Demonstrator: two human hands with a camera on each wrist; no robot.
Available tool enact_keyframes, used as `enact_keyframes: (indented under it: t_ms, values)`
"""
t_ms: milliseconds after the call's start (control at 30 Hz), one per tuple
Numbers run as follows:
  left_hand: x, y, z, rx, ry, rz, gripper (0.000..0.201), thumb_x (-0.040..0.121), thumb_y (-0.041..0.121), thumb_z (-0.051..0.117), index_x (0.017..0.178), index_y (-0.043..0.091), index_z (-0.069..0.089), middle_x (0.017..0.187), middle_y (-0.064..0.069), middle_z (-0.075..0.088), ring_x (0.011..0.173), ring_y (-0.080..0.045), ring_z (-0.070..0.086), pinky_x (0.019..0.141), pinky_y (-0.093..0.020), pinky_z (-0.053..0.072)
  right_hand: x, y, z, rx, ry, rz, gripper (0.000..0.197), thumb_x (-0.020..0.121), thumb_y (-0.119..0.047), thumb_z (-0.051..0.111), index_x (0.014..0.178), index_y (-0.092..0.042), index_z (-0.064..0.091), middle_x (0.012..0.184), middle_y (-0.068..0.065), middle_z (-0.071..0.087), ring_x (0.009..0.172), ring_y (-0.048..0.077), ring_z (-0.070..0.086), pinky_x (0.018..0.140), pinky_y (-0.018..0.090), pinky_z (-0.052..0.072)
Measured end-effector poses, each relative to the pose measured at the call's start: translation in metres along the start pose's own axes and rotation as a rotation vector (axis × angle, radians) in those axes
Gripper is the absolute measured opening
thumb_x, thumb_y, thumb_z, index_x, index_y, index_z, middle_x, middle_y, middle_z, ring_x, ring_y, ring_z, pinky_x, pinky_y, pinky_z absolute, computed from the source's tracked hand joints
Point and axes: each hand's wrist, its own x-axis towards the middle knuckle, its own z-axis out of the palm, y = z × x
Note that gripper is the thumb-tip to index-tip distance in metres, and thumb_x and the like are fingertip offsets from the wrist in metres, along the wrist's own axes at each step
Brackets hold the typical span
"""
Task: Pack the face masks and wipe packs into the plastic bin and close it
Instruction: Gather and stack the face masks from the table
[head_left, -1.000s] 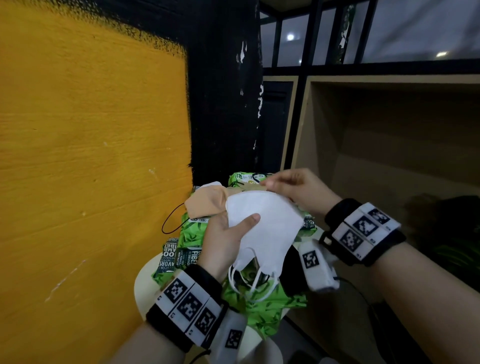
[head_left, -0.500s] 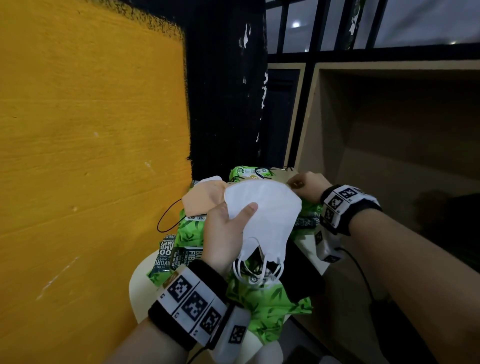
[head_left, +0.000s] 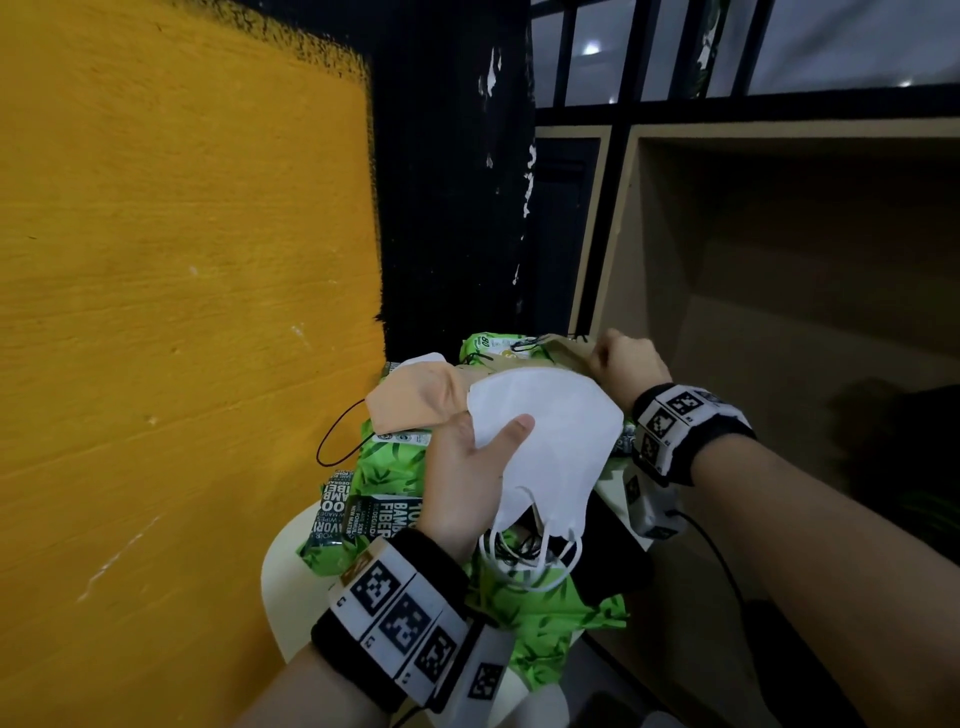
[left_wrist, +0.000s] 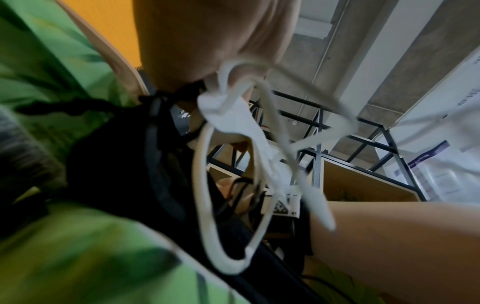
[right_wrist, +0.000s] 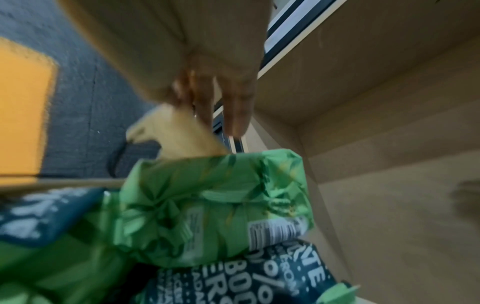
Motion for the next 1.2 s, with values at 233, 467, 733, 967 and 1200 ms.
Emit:
enact_keyframes:
  t_ms: [233, 467, 733, 967, 1200]
  values:
    - [-0.004, -0.001, -0.001, 0.066, -0.101, 0.074, 0.02, 0.092, 0.018, 0.058, 0.105, 0.006, 0.069, 0.107, -0.012, 0.073, 0.101, -0.029, 0.069, 0.093, -0.055, 0.051, -0.014, 0.009, -0.03, 0.084, 0.329, -0.152, 0.021, 0.098, -0.009, 0.031, 0.108, 0.001, 0.047, 0.102, 0.028, 0.059, 0.09, 0.037, 0.055, 0.069, 0.036, 0.034]
    - [-0.002, 0.007, 0.002, 0.309, -0.048, 0.255, 0.009, 0.084, 0.027, 0.067, 0.08, 0.019, 0.069, 0.142, 0.025, 0.028, 0.14, -0.006, 0.029, 0.115, -0.041, 0.031, -0.044, -0.01, -0.067, 0.164, 0.179, -0.59, 0.017, 0.091, -0.011, 0.055, 0.096, -0.004, 0.07, 0.095, 0.011, 0.072, 0.091, 0.024, 0.064, 0.077, 0.018, 0.04]
    - [-0.011, 0.014, 0.01, 0.353, -0.199, 0.291, 0.014, 0.081, 0.025, 0.068, 0.08, 0.013, 0.074, 0.091, 0.017, 0.07, 0.086, -0.001, 0.065, 0.08, -0.029, 0.048, -0.073, -0.035, -0.083, 0.356, -0.436, -0.646, 0.021, 0.086, -0.007, 0.062, 0.098, -0.023, 0.069, 0.073, 0.013, 0.066, 0.067, 0.027, 0.058, 0.07, 0.036, 0.048]
    - [-0.012, 0.013, 0.007, 0.254, -0.018, 0.253, 0.014, 0.085, 0.016, 0.068, 0.072, 0.011, 0.067, 0.07, 0.002, 0.07, 0.065, -0.016, 0.065, 0.062, -0.035, 0.052, -0.074, -0.021, -0.081, 0.658, -0.399, -0.529, 0.03, 0.074, -0.042, 0.057, 0.103, -0.033, 0.055, 0.074, -0.001, 0.059, 0.068, 0.008, 0.058, 0.068, 0.023, 0.047]
    - [-0.008, 0.012, 0.007, 0.178, 0.085, 0.314, 0.055, 0.073, 0.043, 0.065, 0.1, -0.005, 0.064, 0.108, -0.017, 0.067, 0.103, -0.029, 0.065, 0.091, -0.053, 0.052, -0.075, -0.004, -0.063, 0.88, -0.305, -0.52, 0.015, 0.071, -0.012, 0.072, 0.082, -0.011, 0.064, 0.07, -0.012, 0.071, 0.068, -0.002, 0.065, 0.066, 0.012, 0.053]
